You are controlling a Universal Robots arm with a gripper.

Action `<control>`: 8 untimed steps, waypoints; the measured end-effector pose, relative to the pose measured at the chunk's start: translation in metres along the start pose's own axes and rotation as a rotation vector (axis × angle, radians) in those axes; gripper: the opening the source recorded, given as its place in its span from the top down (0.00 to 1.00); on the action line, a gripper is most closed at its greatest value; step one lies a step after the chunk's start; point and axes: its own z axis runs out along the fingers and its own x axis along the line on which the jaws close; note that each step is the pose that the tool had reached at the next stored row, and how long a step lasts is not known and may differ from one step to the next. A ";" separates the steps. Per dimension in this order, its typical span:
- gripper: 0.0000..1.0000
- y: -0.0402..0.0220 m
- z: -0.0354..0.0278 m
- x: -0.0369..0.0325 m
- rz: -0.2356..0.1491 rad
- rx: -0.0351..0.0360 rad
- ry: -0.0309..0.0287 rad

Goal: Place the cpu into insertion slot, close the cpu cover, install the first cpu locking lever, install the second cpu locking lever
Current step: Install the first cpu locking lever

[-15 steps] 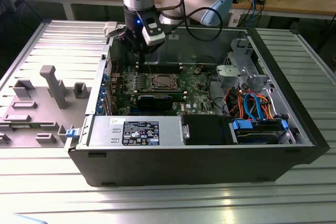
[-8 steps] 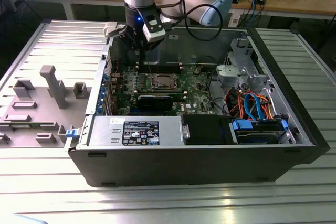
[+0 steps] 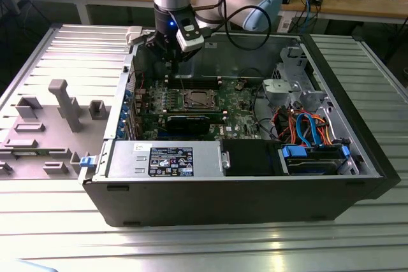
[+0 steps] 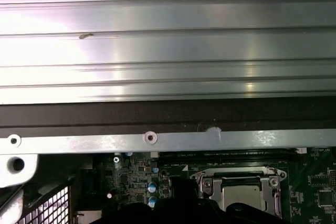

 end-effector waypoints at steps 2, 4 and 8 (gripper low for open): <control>0.89 -0.0001 0.0004 -0.0023 -0.001 0.0000 0.0007; 0.89 -0.0002 0.0008 -0.0052 -0.001 -0.0001 0.0016; 0.89 -0.0002 0.0017 -0.0118 -0.002 0.0001 0.0036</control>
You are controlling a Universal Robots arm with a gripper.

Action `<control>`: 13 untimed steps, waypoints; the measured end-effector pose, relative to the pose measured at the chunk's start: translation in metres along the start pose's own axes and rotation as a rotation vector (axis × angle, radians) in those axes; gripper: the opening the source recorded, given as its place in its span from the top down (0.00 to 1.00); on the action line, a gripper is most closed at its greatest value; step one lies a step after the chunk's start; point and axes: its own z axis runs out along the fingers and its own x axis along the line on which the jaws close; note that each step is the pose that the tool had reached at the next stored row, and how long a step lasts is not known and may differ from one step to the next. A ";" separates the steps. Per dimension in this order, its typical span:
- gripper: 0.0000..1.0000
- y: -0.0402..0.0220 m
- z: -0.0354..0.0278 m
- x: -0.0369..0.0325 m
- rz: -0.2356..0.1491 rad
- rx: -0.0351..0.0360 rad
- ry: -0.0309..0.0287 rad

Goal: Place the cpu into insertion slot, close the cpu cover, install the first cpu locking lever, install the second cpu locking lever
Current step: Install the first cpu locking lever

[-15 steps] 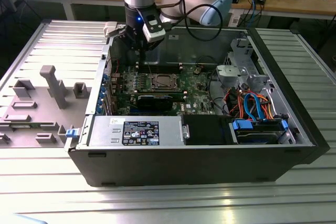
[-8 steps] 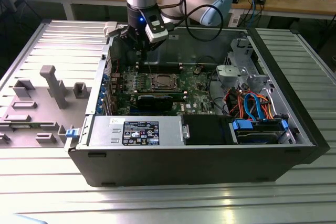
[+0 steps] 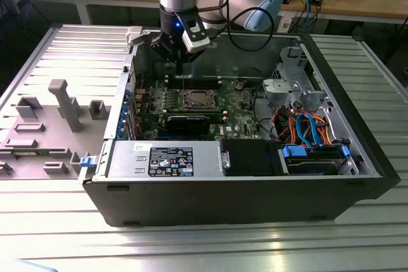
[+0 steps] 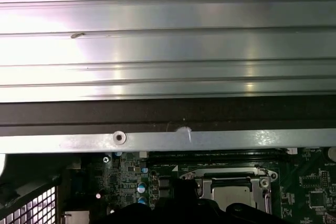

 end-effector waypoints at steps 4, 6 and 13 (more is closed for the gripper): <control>0.89 -0.0001 0.0009 -0.0038 0.000 0.0000 0.0009; 0.89 -0.0007 0.0012 -0.0049 0.000 0.0002 0.0014; 0.89 -0.0015 0.0023 -0.0093 0.000 0.0011 0.0029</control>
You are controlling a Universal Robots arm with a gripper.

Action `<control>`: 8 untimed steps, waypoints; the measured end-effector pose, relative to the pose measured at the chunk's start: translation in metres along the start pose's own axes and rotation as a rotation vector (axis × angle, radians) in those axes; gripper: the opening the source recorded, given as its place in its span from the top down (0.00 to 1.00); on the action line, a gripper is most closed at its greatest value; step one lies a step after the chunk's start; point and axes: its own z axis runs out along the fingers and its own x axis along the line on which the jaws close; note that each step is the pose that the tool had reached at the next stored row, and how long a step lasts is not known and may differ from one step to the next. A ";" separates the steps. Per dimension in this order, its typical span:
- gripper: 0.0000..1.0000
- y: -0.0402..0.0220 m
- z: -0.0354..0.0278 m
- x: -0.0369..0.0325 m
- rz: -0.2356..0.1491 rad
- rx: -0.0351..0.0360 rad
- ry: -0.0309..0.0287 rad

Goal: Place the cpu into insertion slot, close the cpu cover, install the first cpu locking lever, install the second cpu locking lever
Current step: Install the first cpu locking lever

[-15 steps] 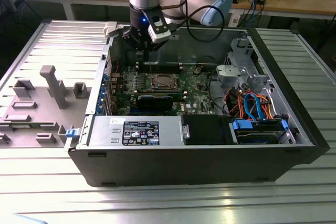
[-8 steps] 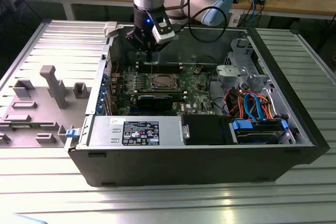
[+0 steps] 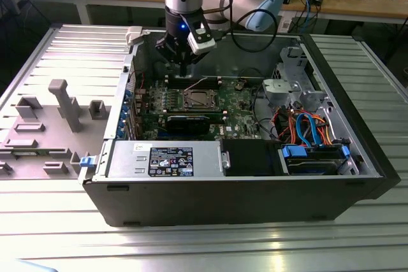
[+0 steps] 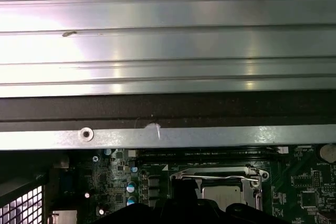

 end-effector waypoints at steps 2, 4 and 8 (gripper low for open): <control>0.89 -0.0001 0.0010 -0.0001 0.000 0.0004 -0.0004; 0.89 -0.0006 0.0032 0.0000 0.000 0.0007 -0.0001; 0.89 -0.0007 0.0076 -0.0016 -0.002 0.0037 0.0001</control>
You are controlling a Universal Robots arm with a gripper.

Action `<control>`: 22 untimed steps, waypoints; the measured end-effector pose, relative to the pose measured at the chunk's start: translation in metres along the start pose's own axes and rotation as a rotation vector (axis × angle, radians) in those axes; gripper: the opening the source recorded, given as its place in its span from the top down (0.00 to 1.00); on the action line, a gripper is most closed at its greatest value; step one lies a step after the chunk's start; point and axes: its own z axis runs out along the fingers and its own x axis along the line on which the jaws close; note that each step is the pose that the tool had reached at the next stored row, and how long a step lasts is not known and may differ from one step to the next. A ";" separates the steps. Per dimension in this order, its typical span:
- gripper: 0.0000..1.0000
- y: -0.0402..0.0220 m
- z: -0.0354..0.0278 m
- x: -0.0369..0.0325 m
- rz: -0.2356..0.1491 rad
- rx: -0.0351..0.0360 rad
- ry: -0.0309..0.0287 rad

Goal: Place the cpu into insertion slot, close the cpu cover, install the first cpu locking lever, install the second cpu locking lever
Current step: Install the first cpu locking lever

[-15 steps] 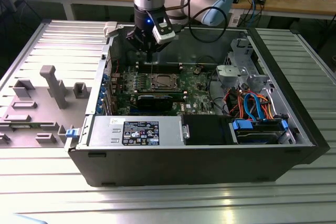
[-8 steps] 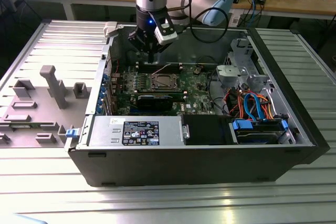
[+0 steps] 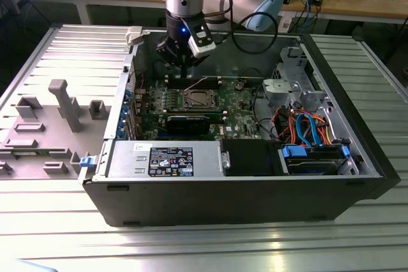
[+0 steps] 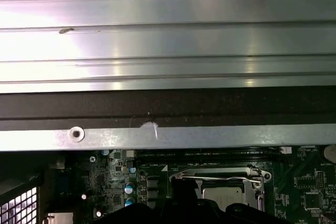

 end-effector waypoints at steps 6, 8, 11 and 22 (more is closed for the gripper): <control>0.89 0.0007 0.0114 -0.0071 -0.011 0.0049 0.0010; 0.89 0.0022 0.0146 -0.0082 -0.018 0.0054 0.0012; 0.89 0.0056 0.0188 -0.0090 -0.031 0.0054 0.0016; 0.89 0.0079 0.0323 -0.0139 -0.046 0.0060 0.0020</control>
